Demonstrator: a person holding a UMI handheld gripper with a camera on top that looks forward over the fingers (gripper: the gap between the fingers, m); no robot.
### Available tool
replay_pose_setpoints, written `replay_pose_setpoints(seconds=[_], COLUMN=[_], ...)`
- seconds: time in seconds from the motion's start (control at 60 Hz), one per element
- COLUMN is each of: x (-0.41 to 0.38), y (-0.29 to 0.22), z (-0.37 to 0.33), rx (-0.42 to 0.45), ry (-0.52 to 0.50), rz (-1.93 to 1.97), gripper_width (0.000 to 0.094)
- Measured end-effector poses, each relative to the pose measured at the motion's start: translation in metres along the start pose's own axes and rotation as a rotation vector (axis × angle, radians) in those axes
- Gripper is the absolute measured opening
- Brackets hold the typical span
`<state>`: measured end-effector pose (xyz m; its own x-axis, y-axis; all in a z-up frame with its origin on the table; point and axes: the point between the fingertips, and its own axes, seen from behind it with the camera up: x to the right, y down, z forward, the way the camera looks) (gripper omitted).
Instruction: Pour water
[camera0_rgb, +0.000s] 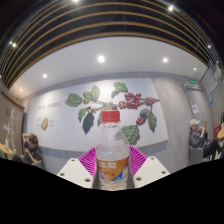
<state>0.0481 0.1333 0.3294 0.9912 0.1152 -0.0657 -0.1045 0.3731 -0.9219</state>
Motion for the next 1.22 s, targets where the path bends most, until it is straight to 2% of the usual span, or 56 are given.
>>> replay_pose_setpoints(seconds=[0.083, 0.167, 0.217, 0.3, 0.333, 0.4, 0.533, 0.567, 0.583, 0.6, 0.65, 0.733, 0.933, 1.217], x=[0.009, 0.019, 0.016, 0.026, 0.018, 0.031, 0.030, 0.029, 0.029, 0.034, 0.031, 0.031, 0.021, -0.016], y=[0.069, 0.135, 0.161, 0.185, 0.171, 0.186, 0.183, 0.183, 0.183, 0.181, 0.183, 0.191, 0.170, 0.148], z=[0.004, -0.005, -0.010, -0.018, -0.021, -0.018, -0.017, -0.018, -0.019, -0.014, -0.019, -0.035, -0.087, -0.230], rx=[-0.173, -0.316, -0.376, -0.426, -0.407, -0.410, -0.411, -0.411, -0.410, -0.416, -0.424, -0.488, -0.512, -0.577], ry=[0.075, 0.033, 0.025, 0.012, 0.022, 0.017, 0.004, 0.005, 0.007, 0.004, 0.012, 0.028, -0.010, -0.009], rz=[-0.146, -0.133, -0.107, -0.098, -0.092, -0.080, -0.084, -0.085, -0.087, -0.088, -0.100, -0.146, -0.178, -0.019], gripper_width=[0.0398, 0.0398, 0.0398, 0.0402, 0.0400, 0.0400, 0.0400, 0.0425, 0.0444, 0.0505, 0.0560, 0.0869, 0.0860, 0.0861])
